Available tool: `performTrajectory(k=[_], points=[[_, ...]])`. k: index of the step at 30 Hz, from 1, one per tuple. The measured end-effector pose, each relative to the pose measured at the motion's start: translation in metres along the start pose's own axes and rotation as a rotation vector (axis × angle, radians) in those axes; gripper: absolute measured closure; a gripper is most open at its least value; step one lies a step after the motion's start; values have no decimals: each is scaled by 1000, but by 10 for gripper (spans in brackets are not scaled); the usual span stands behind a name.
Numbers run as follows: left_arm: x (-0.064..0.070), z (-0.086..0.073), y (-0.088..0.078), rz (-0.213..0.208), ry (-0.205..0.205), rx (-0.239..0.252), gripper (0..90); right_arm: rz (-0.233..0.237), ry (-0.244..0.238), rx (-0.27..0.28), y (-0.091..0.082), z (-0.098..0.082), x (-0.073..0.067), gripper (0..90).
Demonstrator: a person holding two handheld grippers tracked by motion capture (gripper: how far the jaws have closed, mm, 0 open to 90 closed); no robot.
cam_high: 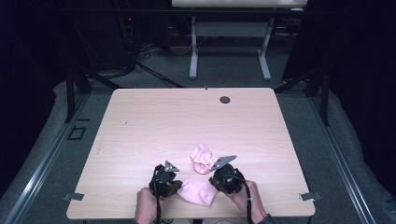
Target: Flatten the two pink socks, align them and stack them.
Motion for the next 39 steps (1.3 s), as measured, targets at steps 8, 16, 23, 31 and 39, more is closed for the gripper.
performTrajectory(k=[8, 16, 23, 31, 39], points=[[0, -1, 0, 2, -7, 5, 881, -9, 10, -23, -31, -30, 2, 847], [2, -3, -2, 16, -11, 3, 873, -21, 110, 22, -28, -25, 1, 494], [5, -8, -6, 14, -7, 9, 873, 17, 82, 5, 13, -7, -41, 488], [10, -15, -11, -7, -2, 1, 883, -72, 3, -58, 32, -10, -44, 716], [14, -15, -11, 10, 6, 10, 883, -113, 13, -11, 15, -18, -36, 863]])
Point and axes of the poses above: each handheld gripper's, and its own axes: y roughly forward along the jaws, z roughly out of its top, x roughly to its right, the point moved 4 cm from there along y, roughly forward along the jaws, and after that the axes turned 8 degrees about x, right-handed, at the moved point
